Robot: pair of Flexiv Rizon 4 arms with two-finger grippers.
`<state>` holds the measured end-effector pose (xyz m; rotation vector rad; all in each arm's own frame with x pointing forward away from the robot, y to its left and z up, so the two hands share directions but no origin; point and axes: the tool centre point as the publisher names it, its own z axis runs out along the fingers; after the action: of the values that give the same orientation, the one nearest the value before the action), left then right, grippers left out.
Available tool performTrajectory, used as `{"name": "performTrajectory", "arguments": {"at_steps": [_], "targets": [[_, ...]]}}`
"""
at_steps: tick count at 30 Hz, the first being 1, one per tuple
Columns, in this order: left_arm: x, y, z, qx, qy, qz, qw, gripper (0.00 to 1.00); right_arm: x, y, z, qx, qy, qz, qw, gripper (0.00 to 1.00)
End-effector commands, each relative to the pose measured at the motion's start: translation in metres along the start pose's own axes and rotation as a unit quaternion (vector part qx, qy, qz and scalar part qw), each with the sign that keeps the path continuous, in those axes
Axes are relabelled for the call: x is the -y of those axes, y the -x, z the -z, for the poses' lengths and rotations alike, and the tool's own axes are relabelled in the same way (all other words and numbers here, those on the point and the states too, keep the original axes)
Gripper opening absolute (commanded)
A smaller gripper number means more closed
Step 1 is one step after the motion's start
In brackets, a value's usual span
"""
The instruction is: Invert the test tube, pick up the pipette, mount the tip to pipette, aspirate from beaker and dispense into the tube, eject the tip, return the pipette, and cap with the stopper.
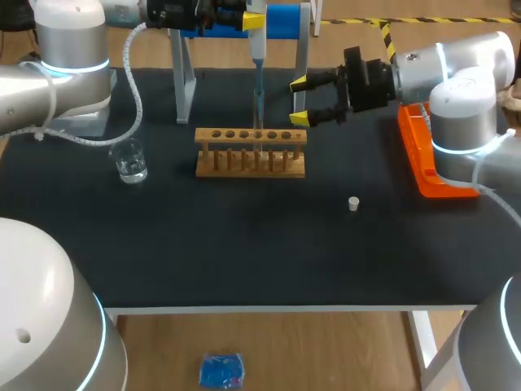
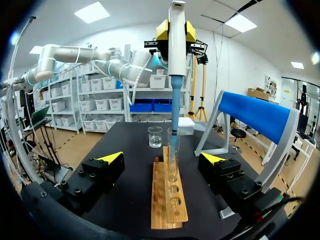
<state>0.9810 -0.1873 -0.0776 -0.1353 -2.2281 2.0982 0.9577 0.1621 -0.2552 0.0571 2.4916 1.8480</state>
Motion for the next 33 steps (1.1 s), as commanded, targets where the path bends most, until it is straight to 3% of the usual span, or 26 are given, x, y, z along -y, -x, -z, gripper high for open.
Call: {"name": "performTrajectory", "arguments": {"at_steps": [1, 33], "targets": [[0.001, -0.001, 0.0, 0.001, 0.001, 0.0, 1.0, 0.0, 0.0, 0.0, 0.0, 0.0, -0.001, 0.0, 1.0, 1.0], [0.017, -0.007, 0.001, 0.022, 0.009, -0.009, 1.0, 0.0, 0.0, 0.0, 0.0, 0.0, -0.001, 0.0, 1.0, 1.0]]}}
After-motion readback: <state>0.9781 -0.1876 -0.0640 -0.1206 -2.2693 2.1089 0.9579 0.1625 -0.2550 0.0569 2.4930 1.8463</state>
